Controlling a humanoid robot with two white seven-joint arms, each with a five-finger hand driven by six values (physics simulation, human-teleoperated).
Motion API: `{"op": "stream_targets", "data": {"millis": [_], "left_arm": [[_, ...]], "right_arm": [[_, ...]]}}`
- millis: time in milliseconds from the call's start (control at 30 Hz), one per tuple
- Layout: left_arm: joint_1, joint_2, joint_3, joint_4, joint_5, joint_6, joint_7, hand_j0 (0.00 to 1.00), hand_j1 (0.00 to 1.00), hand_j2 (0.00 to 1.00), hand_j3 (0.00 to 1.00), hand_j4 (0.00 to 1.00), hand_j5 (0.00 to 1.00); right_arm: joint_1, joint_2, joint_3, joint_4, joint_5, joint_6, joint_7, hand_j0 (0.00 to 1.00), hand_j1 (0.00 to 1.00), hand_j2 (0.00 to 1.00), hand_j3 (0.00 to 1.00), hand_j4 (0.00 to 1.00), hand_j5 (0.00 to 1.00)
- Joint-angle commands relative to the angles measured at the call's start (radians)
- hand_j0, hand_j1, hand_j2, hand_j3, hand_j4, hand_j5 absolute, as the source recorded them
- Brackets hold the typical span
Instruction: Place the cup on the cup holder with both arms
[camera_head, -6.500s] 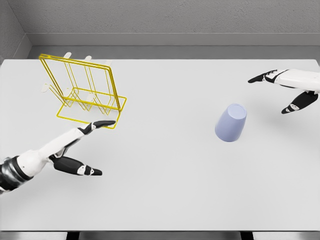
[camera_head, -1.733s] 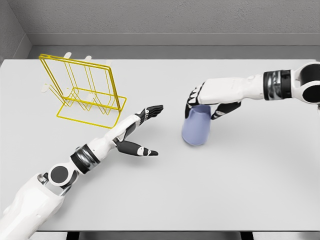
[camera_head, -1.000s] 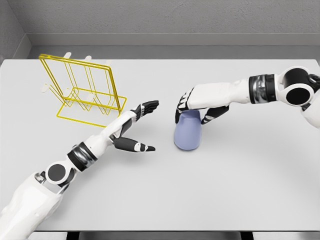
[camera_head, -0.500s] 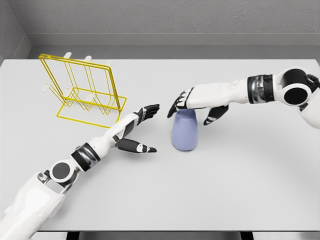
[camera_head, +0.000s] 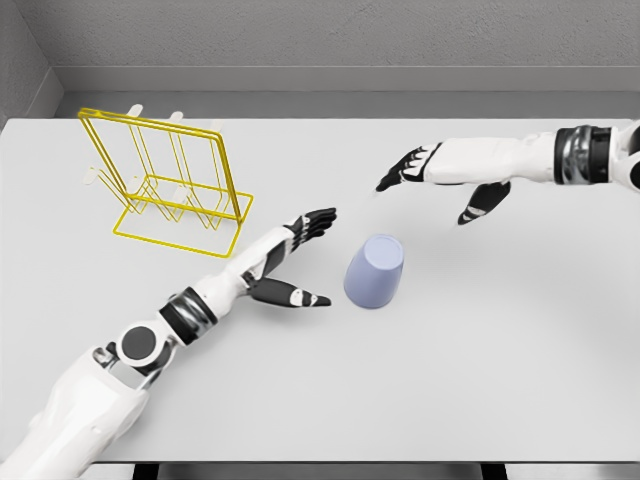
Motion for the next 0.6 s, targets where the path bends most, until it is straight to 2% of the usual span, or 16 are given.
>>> {"op": "stream_targets", "data": {"millis": [0,33,67,100,133,167,367,433,500,567], "left_arm": [[0.0,-0.008,-0.004,-0.003,0.002,-0.005,-0.004,1.0,1.0,1.0,1.0,1.0,1.0],[0.0,-0.008,-0.006,-0.005,-0.001,-0.005,-0.006,1.0,1.0,1.0,1.0,1.0,1.0],[0.005,-0.013,-0.006,-0.005,-0.004,-0.005,-0.006,1.0,1.0,1.0,1.0,1.0,1.0],[0.006,-0.019,-0.006,-0.005,-0.009,-0.005,-0.009,1.0,1.0,1.0,1.0,1.0,1.0],[0.005,-0.02,-0.016,-0.005,-0.01,-0.005,-0.011,1.0,1.0,1.0,1.0,1.0,1.0],[0.003,-0.025,-0.035,-0.005,-0.012,-0.006,-0.009,1.0,1.0,1.0,1.0,1.0,1.0],[-0.018,-0.045,-0.035,0.007,-0.012,-0.002,-0.011,1.0,1.0,1.0,1.0,1.0,1.0],[-0.029,-0.056,-0.033,0.034,-0.012,-0.003,-0.011,1.0,1.0,1.0,1.0,1.0,1.0],[-0.035,-0.057,-0.033,0.05,-0.012,-0.003,-0.011,1.0,1.0,1.0,1.0,1.0,1.0],[-0.035,-0.071,-0.035,0.055,-0.013,-0.002,-0.011,1.0,1.0,1.0,1.0,1.0,1.0]], "right_arm": [[0.0,-0.015,-0.024,0.015,-0.004,0.003,0.0,1.0,1.0,1.0,1.0,1.0,1.0],[0.005,-0.031,-0.026,0.017,-0.006,0.003,0.0,1.0,1.0,1.0,1.0,1.0,1.0],[0.011,-0.034,-0.023,0.023,-0.006,0.003,-0.103,1.0,1.0,1.0,1.0,1.0,1.0],[0.012,-0.034,-0.017,0.074,-0.006,0.003,-0.244,1.0,1.0,1.0,1.0,1.0,1.0],[0.018,-0.047,-0.014,0.091,-0.006,0.003,-0.312,1.0,1.0,1.0,1.0,1.0,1.0],[0.028,-0.055,-0.014,0.094,-0.006,0.003,-0.331,1.0,1.0,1.0,1.0,1.0,1.0],[0.035,-0.081,-0.023,0.098,-0.006,0.003,-0.332,1.0,1.0,1.0,1.0,1.0,1.0],[0.04,-0.087,-0.02,0.098,-0.007,0.003,-0.332,1.0,1.0,1.0,1.0,1.0,1.0],[0.069,-0.12,-0.057,0.12,-0.006,0.003,-0.327,1.0,1.0,1.0,1.0,1.0,1.0],[0.092,-0.124,-0.074,0.12,-0.006,0.003,-0.326,1.0,1.0,1.0,1.0,1.0,1.0]]}}
